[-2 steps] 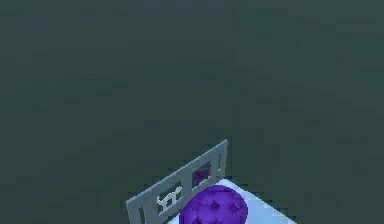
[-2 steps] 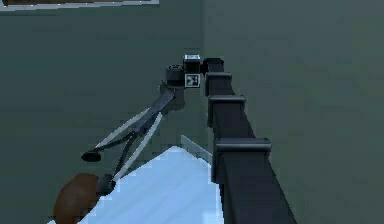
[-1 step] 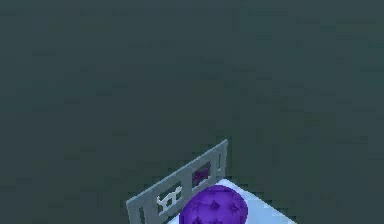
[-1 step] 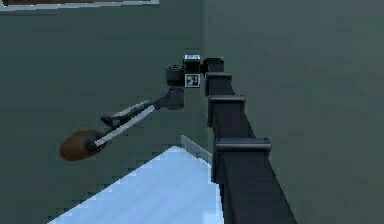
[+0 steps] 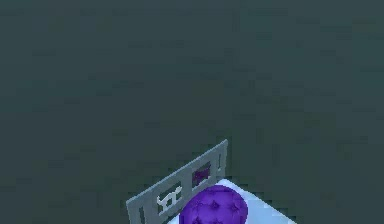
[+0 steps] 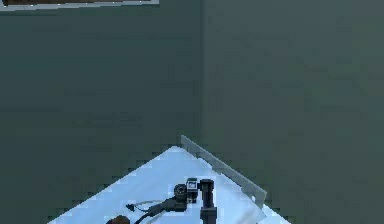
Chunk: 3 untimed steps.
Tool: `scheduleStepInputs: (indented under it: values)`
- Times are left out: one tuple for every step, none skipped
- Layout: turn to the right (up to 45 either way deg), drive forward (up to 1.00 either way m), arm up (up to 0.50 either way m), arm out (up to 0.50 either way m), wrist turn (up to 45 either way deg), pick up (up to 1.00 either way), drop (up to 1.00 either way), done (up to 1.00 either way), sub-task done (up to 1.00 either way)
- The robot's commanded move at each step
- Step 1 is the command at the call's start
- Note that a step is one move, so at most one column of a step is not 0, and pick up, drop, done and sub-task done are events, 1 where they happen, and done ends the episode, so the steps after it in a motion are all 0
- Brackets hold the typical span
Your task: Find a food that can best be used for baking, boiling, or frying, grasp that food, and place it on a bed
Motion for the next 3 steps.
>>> scheduleStepInputs:
  values:
    - [0.0, 0.00, -0.32, 0.00, 0.0, 0.00, 0.00, 0.00, 0.00]
    - [0.0, 0.00, 0.00, 0.00, 0.0, 0.00, 1.00, 0.00, 0.00]
    - [0.0, 0.00, 0.10, 0.00, 0.0, 0.00, 0.00, 0.00, 0.00]
